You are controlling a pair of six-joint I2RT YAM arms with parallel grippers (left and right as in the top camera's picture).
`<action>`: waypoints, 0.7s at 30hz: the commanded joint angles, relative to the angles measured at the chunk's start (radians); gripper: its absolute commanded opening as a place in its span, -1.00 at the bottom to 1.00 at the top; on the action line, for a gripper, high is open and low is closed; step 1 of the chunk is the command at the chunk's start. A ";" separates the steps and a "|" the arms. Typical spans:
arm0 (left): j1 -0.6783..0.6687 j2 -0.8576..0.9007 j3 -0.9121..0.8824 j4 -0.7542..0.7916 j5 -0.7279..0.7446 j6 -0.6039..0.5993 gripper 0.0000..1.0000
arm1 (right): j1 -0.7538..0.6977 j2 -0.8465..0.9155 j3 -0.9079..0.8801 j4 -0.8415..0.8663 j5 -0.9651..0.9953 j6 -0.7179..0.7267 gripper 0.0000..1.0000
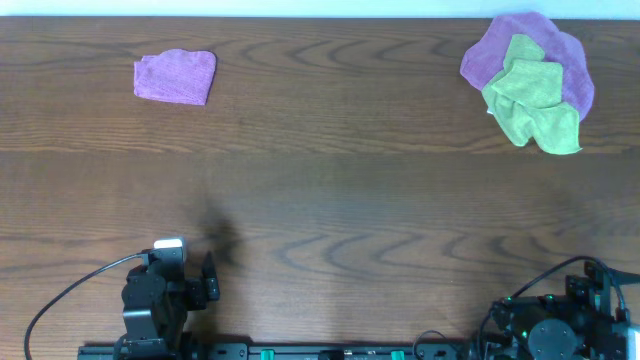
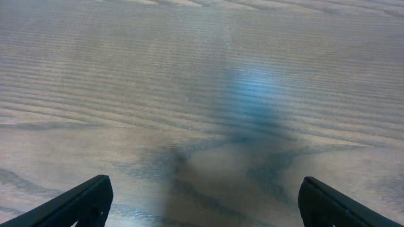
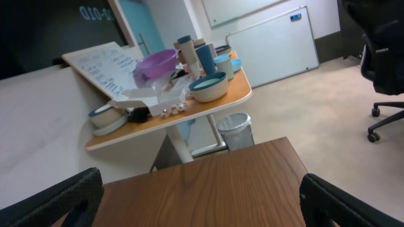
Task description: Fold the cloth
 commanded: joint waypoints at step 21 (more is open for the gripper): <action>0.002 -0.008 -0.042 -0.030 -0.022 0.015 0.90 | 0.008 -0.007 -0.001 -0.071 -0.169 0.042 0.98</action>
